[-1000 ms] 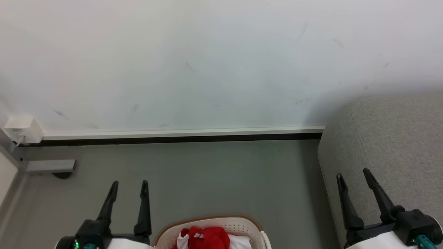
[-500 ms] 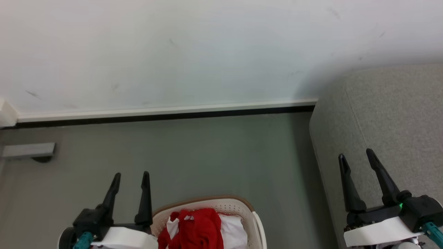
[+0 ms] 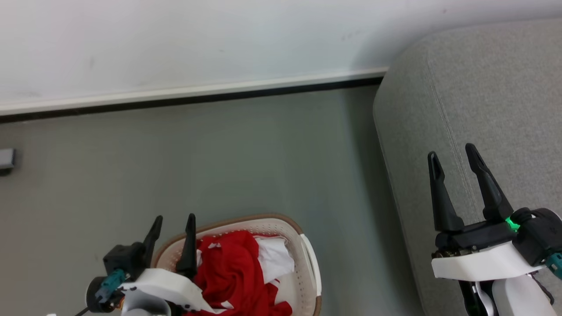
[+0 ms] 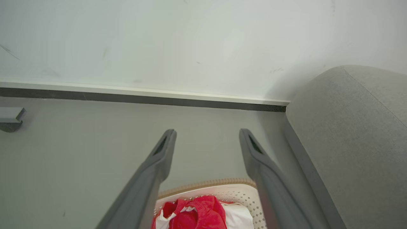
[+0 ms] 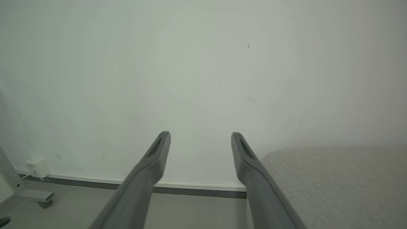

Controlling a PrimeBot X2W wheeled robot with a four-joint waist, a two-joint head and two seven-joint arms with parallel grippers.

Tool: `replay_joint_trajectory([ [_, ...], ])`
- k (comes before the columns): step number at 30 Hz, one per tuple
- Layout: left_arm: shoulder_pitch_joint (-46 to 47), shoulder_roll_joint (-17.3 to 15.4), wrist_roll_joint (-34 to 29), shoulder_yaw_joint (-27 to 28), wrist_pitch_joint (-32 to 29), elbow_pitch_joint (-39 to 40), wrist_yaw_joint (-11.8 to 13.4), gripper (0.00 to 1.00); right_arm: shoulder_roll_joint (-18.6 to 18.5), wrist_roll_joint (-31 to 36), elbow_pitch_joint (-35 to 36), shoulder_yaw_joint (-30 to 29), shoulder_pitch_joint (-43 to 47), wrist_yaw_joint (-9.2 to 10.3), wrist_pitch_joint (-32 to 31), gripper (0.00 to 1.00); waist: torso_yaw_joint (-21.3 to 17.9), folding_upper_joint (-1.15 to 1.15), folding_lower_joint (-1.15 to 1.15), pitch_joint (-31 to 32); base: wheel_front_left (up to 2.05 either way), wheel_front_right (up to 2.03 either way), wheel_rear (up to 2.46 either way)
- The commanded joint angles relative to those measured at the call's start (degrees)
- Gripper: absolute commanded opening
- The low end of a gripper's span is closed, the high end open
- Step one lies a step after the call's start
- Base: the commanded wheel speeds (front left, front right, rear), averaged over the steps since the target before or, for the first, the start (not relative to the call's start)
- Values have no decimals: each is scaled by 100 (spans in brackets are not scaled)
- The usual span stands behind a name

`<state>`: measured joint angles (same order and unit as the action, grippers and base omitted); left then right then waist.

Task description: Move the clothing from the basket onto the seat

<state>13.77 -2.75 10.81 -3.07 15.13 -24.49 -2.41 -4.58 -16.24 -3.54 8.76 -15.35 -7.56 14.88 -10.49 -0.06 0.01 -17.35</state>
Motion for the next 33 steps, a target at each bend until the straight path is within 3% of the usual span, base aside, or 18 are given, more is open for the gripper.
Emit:
replay_joint_trajectory([
  [1,61,-31,42,30,4,-86,-17,100,14,-31,37,-2,-90,13,23,100,-157,0,-1,-209,0,0,0],
  [10,659,-183,200,-59,-71,-1610,-295,100,52,-116,266,-26,-431,13,17,100,-503,0,-1,-777,0,0,0],
  [17,1344,-329,361,-192,-491,-2720,-442,100,107,-178,477,-30,-737,13,17,100,-756,0,-1,-1310,0,0,0],
  [26,2008,-633,489,-397,-1095,-3851,-500,100,176,-367,753,-108,-1086,13,17,100,-1148,0,-1,-1925,0,0,0],
  [33,2412,-819,607,-695,-1537,-4279,-504,100,187,-674,1043,-108,-1270,14,17,100,-1387,0,-1,-2415,0,0,0],
])
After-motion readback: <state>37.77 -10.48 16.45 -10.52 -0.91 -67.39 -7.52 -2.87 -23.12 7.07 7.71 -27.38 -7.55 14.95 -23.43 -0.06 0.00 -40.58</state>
